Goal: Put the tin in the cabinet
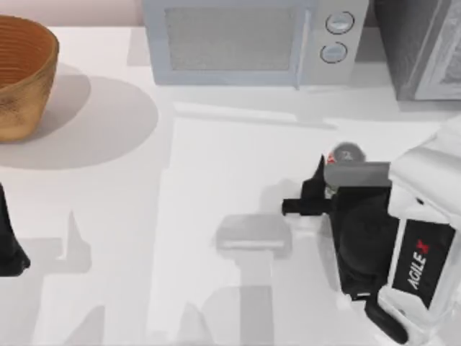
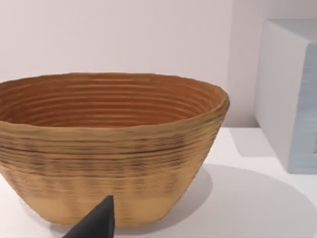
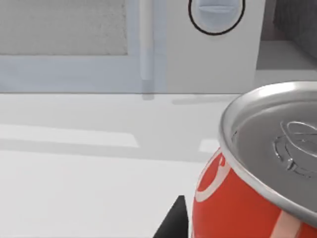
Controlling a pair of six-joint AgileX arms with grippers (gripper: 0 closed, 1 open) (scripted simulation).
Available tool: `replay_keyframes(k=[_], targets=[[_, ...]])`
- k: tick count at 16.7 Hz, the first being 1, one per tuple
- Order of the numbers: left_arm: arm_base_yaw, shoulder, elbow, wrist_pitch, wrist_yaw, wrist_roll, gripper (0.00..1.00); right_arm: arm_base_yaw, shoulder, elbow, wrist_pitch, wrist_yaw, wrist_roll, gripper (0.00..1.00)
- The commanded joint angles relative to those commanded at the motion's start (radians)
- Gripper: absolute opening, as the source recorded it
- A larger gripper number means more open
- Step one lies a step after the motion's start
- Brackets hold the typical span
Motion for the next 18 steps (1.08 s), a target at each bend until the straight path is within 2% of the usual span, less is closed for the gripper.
replay_keyframes(k=[5, 12, 18], targets=[[0.0, 0.0, 0.0, 0.0, 0.0, 0.0, 1.0, 0.0, -0.169, -0.009, -0.189, -0.009, -0.003, 0.0], [0.0, 0.0, 0.0, 0.0, 0.0, 0.0, 1.0, -0.002, -0.572, 0.01, -0.618, -0.006, -0.014, 0.0], [0.0, 0.0, 0.0, 0.0, 0.0, 0.0, 1.0, 0.001, -0.679, 0.03, -0.709, -0.007, 0.002, 0.0]])
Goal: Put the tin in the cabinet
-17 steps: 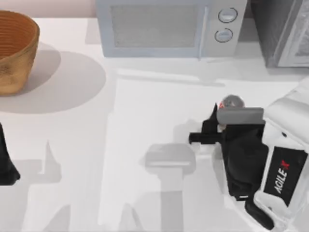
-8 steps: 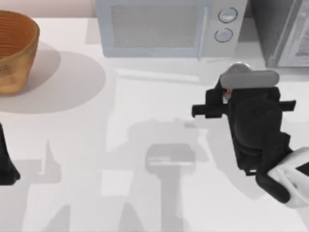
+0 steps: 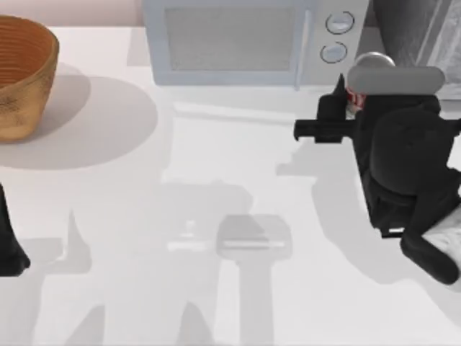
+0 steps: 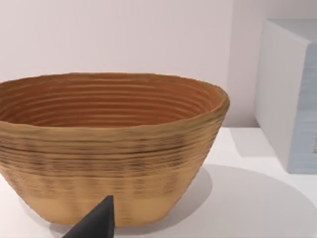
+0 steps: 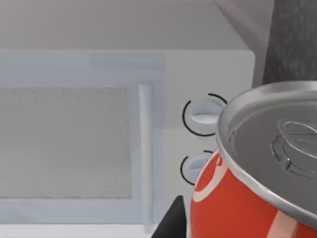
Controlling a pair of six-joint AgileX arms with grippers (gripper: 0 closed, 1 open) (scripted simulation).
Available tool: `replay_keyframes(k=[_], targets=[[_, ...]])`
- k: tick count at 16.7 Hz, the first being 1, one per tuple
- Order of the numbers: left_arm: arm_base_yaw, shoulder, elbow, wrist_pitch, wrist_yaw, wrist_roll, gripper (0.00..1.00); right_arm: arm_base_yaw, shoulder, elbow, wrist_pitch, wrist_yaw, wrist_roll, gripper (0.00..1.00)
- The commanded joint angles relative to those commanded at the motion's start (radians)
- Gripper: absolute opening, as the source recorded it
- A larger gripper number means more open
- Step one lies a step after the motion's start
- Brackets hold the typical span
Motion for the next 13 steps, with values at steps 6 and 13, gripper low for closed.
replay_keyframes(k=[6, 13], targets=[[0.0, 0.0, 0.0, 0.0, 0.0, 0.0, 1.0, -0.024, -0.057, -0.032, -0.037, -0.034, -0.005, 0.0], [0.0, 0.0, 0.0, 0.0, 0.0, 0.0, 1.0, -0.186, -0.489, -0.211, -0.281, -0.229, -0.018, 0.0]])
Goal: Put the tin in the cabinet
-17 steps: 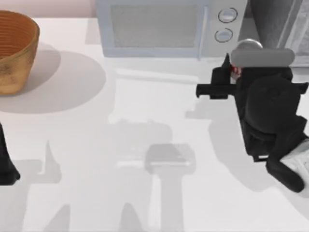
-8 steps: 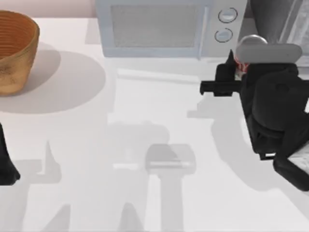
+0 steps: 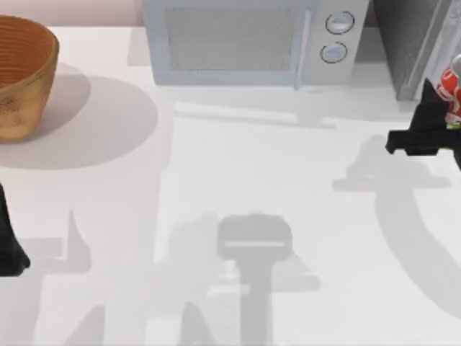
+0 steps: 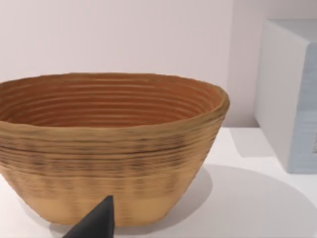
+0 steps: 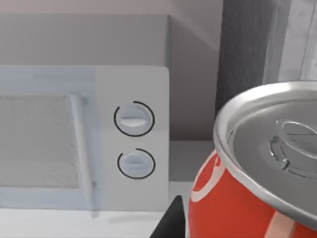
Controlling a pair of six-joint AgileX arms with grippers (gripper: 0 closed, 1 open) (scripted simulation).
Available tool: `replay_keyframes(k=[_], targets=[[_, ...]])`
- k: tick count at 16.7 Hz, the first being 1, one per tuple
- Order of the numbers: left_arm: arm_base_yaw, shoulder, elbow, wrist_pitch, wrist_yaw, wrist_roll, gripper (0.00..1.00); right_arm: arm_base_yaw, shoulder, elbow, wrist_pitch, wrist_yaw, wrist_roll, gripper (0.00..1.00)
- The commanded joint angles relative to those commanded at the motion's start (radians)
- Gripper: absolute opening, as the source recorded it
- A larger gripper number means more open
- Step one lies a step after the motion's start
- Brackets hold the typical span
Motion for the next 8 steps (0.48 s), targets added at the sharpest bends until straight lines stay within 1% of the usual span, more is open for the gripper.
replay_keyframes(k=[2, 8], targets=[[0.0, 0.0, 0.0, 0.0, 0.0, 0.0, 1.0, -0.067, -0.178, -0.062, -0.087, -0.072, 0.001, 0.0], [0.0, 0.0, 0.0, 0.0, 0.0, 0.0, 1.0, -0.294, -0.814, -0.263, -0.37, -0.289, -0.018, 0.0]])
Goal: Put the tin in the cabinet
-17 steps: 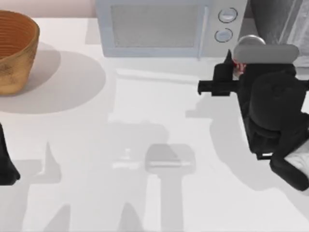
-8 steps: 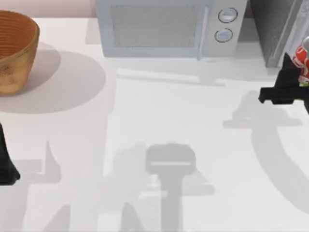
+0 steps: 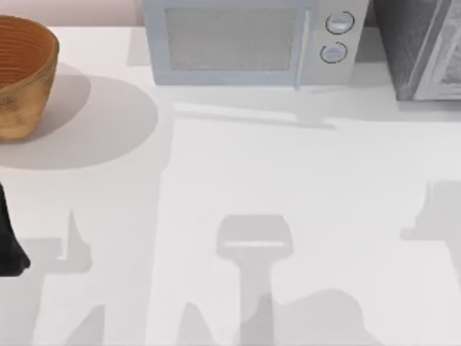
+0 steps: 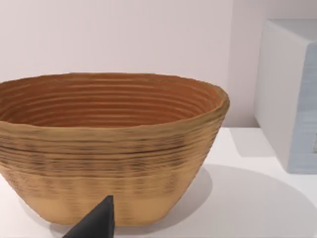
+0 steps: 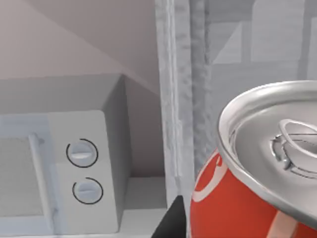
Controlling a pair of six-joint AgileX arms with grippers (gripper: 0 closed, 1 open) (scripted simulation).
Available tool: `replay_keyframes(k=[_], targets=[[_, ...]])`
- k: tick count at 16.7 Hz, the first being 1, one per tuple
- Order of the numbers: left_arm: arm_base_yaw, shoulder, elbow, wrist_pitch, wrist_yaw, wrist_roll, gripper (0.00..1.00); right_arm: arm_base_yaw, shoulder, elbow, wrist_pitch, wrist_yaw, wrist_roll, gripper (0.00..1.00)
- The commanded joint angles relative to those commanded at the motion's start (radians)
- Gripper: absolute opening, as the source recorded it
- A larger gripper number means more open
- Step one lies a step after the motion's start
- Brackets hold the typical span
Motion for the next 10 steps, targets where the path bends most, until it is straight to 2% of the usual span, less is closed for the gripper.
replay_keyframes(k=[5, 10], targets=[[0.0, 0.0, 0.0, 0.0, 0.0, 0.0, 1.0, -0.149, -0.305, -0.139, -0.191, -0.133, -0.044, 0.0], [0.0, 0.0, 0.0, 0.0, 0.0, 0.0, 1.0, -0.181, -0.359, -0.17, -0.233, -0.163, -0.057, 0.0]])
